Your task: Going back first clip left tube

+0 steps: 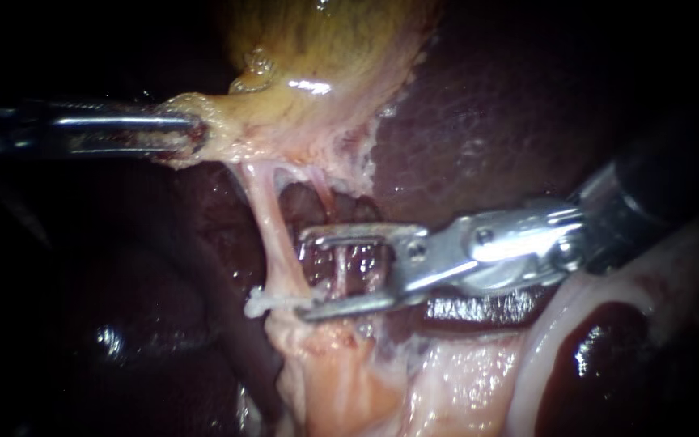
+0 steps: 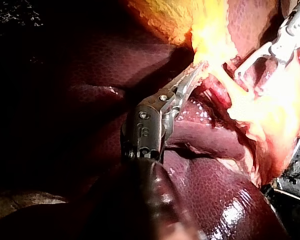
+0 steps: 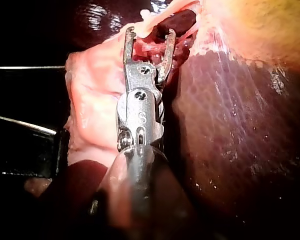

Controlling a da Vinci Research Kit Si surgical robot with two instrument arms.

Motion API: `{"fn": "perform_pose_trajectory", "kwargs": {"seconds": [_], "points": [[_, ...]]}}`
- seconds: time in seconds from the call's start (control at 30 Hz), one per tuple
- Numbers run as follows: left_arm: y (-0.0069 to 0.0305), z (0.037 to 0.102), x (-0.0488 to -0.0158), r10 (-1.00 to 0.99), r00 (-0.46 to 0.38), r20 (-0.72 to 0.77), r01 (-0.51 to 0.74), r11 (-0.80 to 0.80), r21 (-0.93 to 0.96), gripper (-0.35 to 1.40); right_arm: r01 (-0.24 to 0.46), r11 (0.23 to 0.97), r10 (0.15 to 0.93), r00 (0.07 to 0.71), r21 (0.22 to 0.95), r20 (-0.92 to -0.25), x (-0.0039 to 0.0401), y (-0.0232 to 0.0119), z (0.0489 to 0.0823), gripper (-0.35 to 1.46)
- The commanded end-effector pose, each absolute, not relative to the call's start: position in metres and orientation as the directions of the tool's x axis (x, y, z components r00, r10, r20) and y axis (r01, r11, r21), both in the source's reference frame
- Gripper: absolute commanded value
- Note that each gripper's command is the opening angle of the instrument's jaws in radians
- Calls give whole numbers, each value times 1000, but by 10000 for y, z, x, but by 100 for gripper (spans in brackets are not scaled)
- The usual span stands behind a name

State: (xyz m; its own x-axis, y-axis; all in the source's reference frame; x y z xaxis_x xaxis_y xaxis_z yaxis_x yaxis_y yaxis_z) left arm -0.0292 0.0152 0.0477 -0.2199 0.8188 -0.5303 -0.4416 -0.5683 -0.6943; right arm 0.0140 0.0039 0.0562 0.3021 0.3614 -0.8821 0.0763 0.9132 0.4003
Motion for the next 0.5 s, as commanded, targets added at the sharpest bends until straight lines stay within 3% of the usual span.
{"fn": "perform_pose_trajectory", "kwargs": {"seconds": [0.03, 0.23, 0.5], "points": [[152, 477, -292, 819, -220, -530, -442, -568, -694, -35, 67, 916, 359, 303, 395, -883, 125, 45, 555, 50], [153, 477, -293, 819, -220, -530, -442, -568, -694, -35, 46, 919, 360, 307, 391, -881, 67, 64, 535, 50], [155, 481, -303, 819, -217, -531, -448, -567, -691, -35, 59, 917, 361, 305, 396, -881, 46, 64, 542, 50]]}}
